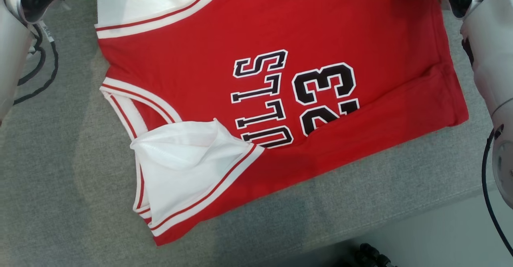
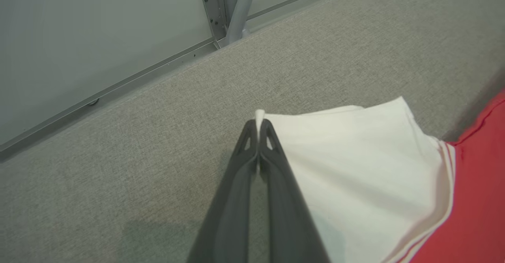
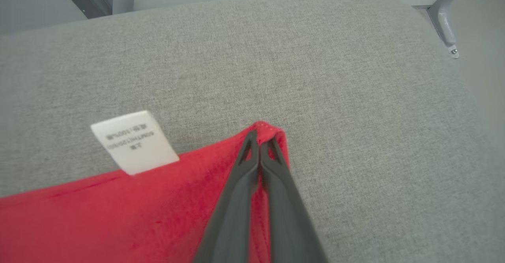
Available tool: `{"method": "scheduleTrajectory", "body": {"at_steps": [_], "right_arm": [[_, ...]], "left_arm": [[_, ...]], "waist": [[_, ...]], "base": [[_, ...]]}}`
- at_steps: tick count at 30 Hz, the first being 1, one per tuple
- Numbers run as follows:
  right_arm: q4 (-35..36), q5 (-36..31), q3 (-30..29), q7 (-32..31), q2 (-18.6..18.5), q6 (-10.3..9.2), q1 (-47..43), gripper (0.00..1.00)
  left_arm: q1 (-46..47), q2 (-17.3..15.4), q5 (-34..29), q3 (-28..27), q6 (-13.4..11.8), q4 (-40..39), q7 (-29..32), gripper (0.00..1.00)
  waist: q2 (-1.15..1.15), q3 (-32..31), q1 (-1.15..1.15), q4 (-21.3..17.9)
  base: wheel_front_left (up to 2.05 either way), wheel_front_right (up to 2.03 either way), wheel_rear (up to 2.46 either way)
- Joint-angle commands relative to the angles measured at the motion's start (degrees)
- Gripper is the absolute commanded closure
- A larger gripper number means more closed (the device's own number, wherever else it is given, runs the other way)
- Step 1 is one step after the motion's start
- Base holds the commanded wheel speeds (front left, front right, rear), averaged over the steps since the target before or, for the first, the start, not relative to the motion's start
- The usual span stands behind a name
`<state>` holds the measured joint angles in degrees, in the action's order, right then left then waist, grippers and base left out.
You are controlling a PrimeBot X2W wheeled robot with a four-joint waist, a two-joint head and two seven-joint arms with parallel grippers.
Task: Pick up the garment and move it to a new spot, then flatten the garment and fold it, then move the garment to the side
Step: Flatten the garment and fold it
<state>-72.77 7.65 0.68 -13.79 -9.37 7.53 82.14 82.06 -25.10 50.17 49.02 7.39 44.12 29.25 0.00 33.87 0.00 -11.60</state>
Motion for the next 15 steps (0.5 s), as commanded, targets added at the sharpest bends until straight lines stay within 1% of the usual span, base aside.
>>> {"method": "scheduleTrajectory", "body": {"at_steps": [1, 5, 8, 9, 10, 13, 15], "right_arm": [[0.46, 1.13, -0.94, 2.03, -0.89, -0.09, 0.37, 1.00], [0.71, 4.02, -2.90, 4.91, -1.46, -0.09, -1.14, 1.00], [1.30, 7.42, -3.18, 5.27, -1.29, -0.09, -3.19, 1.00], [1.61, 8.25, -2.59, 4.83, -1.72, -0.09, -4.12, 1.00], [1.61, 8.25, -2.59, 4.83, -1.72, -0.09, -4.12, 1.00], [3.55, 11.70, -1.05, 3.89, -2.52, -0.09, -7.04, 1.00], [6.17, 14.62, 0.49, 3.28, -3.05, -0.08, -9.42, 1.00]], "left_arm": [[0.88, -0.48, 0.71, 0.09, 0.15, -0.65, -1.80, 1.00], [0.15, -0.99, 2.87, -0.14, 0.15, -2.30, -5.11, 1.00], [-2.81, -1.43, 6.33, -0.06, 0.15, -4.62, -6.83, 1.00], [-3.76, -2.09, 7.08, 0.21, 0.15, -5.81, -7.25, 1.00], [-3.76, -2.09, 7.08, 0.21, 0.15, -5.81, -7.25, 1.00], [-6.78, -4.36, 10.31, 0.36, 0.15, -10.52, -8.97, 1.00], [-9.56, -5.98, 12.14, 0.49, 0.15, -14.16, -10.24, 1.00]], "waist": [[0.00, -0.83, 0.00, 1.19], [0.00, -1.92, 0.00, 2.32], [0.00, -3.39, 0.00, 3.27], [0.00, -3.94, 0.00, 3.55], [0.00, -3.94, 0.00, 3.55], [0.00, -5.73, 0.00, 4.48], [0.00, -6.92, 0.00, 5.23]], "base": [[0.00, 0.00, 0.00], [0.00, 0.00, 0.00], [0.00, 0.00, 0.00], [0.00, 0.00, 0.00], [0.00, 0.00, 0.00], [0.00, 0.00, 0.00], [0.00, 0.00, 0.00]]}}
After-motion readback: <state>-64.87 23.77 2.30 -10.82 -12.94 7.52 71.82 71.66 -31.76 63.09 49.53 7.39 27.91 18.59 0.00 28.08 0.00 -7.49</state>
